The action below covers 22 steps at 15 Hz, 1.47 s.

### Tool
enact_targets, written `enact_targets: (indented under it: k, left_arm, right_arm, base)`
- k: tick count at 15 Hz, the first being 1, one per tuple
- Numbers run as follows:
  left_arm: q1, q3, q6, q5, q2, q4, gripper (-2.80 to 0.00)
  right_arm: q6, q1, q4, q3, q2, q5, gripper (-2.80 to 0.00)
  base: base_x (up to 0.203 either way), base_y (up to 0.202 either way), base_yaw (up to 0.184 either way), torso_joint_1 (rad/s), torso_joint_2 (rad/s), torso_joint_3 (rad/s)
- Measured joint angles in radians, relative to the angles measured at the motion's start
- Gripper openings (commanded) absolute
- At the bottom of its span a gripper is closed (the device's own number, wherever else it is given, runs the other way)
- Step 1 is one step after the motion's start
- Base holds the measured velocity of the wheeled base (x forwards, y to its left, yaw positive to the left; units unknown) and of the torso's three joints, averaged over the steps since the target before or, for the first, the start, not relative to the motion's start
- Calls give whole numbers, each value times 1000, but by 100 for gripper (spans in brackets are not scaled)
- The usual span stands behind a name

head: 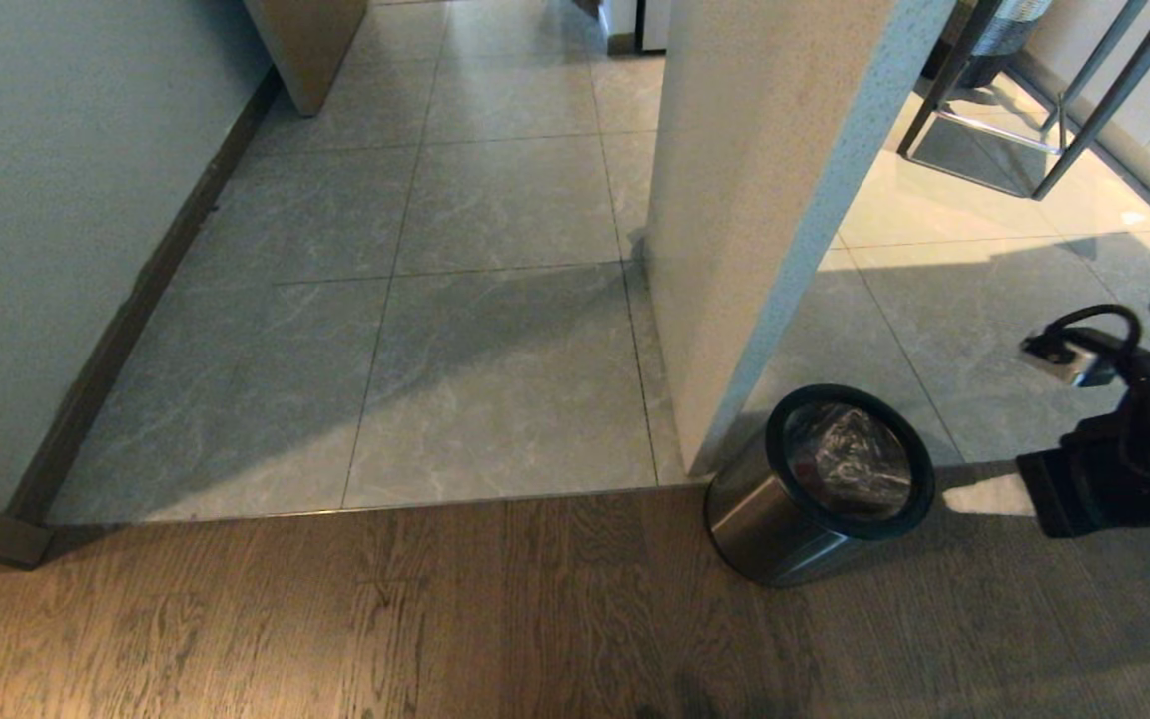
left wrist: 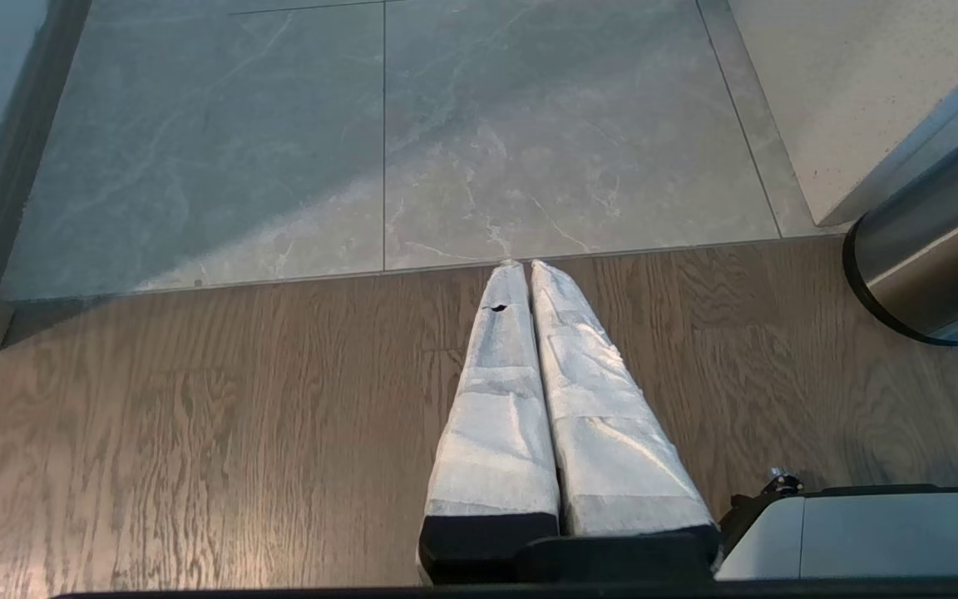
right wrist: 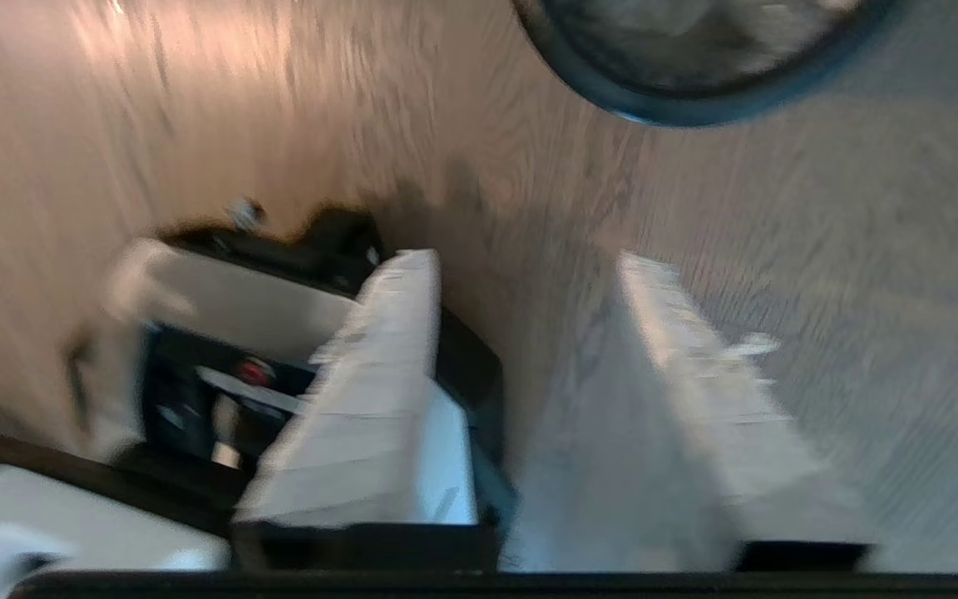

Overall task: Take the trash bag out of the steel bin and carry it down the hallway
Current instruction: Place the outer trash can on the ground

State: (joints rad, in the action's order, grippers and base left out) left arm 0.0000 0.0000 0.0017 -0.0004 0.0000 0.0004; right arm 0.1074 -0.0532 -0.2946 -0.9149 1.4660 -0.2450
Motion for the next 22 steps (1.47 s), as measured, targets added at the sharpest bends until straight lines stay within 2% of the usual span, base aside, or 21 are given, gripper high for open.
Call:
enact_targets:
  k: [3, 7, 12, 17, 20, 21, 22]
  left_arm:
    - [0, 0, 0, 0, 0, 0, -280]
    - [0, 0, 0, 0, 0, 0, -280]
    - [0, 0, 0, 0, 0, 0, -280]
    - [0, 0, 0, 0, 0, 0, -280]
    - [0, 0, 0, 0, 0, 0, -280]
    - [0, 0, 0, 0, 0, 0, -280]
    - [0, 0, 0, 0, 0, 0, -280]
  right_arm:
    - [66, -1, 222, 68, 177, -31, 0]
    - [75, -7, 520, 103, 394, -25, 0]
    - [72, -38, 761, 67, 588, -18, 0]
    - [79, -69, 890, -9, 715, -13, 0]
    - [78, -72, 914, -29, 757, -14, 0]
    - [78, -72, 918, -31, 767, -13, -89]
    - [77, -73, 922, -32, 775, -14, -280]
  base:
    - [0, 0, 0, 0, 0, 0]
    - [0, 0, 0, 0, 0, 0]
    - [0, 0, 0, 0, 0, 0]
    - [0, 0, 0, 0, 0, 0]
    - [0, 0, 0, 0, 0, 0]
    - [0, 0, 0, 0, 0, 0]
    - [0, 0, 0, 0, 0, 0]
